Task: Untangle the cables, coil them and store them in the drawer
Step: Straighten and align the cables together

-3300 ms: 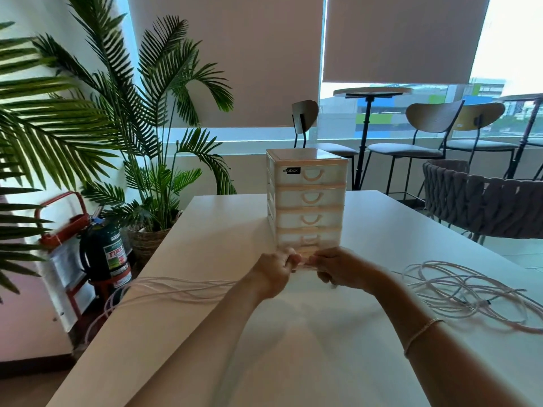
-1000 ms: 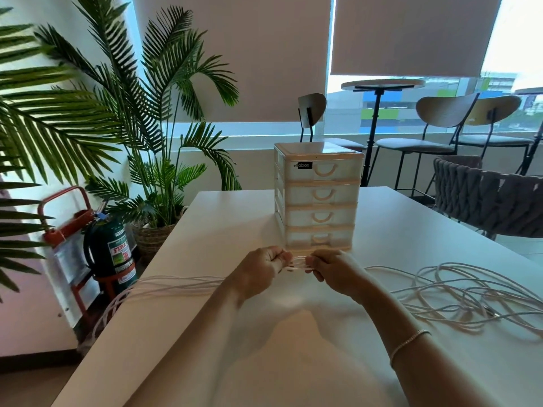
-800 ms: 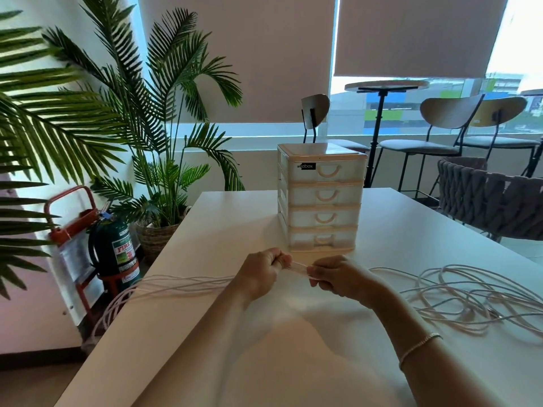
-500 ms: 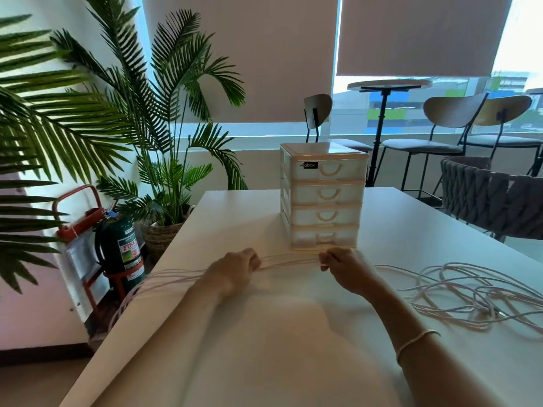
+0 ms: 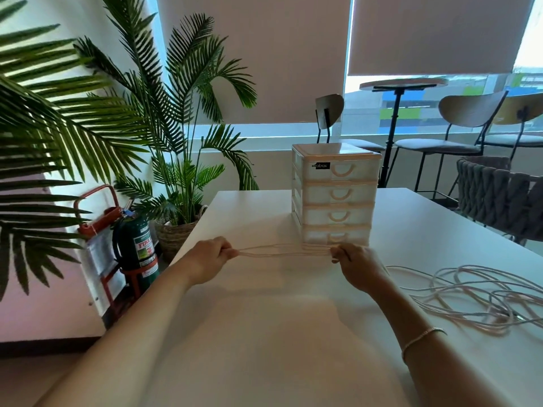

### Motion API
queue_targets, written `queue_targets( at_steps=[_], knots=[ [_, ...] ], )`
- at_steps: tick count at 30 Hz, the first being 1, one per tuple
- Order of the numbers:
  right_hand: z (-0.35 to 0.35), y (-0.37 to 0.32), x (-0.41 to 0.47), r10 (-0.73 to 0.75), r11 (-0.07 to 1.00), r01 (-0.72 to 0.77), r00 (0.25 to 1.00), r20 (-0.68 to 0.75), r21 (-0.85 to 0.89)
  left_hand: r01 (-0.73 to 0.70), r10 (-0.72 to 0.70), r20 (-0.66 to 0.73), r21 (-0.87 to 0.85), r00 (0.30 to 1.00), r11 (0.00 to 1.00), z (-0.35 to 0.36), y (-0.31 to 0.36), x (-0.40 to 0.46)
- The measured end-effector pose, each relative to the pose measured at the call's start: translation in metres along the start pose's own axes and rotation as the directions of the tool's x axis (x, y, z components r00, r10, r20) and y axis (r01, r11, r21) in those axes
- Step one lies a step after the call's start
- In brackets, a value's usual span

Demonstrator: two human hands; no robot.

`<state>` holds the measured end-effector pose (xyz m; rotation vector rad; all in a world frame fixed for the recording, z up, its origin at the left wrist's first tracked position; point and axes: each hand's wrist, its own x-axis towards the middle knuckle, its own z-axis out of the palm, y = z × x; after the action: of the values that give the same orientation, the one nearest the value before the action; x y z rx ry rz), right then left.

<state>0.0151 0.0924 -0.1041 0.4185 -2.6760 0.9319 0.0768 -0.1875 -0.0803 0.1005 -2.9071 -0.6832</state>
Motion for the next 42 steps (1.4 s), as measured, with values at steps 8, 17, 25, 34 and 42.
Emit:
queue_targets(
  at_steps=[8,17,25,34,42],
  knots=[
    [-0.002,-0.004,-0.005,-0.06,0.998,0.061,0.998,0.026,-0.013,0.014,-0.043,0.155,0.181,0.987,0.983,0.005,0.016,0.002],
    [-0.001,-0.004,-0.008,-0.136,0.99,0.137,0.99,0.035,-0.025,-0.162,0.19,0.12,-0.209,0.974,0.964,0.034,0.091,0.021],
    [0.006,0.0,-0.007,-0.128,0.986,0.137,0.987,0.1,-0.097,-0.252,0.217,0.3,0.084,0.929,0.964,0.045,0.091,0.022],
    [-0.014,0.013,-0.005,-0.011,1.0,0.009,0.998,-0.057,-0.027,-0.017,-0.095,0.209,0.479,0.973,0.878,0.004,-0.028,0.002],
    [-0.003,0.001,-0.004,-0.024,0.999,0.026,0.995,-0.092,0.021,0.313,-0.233,-0.209,0.64,0.95,0.701,-0.019,-0.063,-0.011]
  ],
)
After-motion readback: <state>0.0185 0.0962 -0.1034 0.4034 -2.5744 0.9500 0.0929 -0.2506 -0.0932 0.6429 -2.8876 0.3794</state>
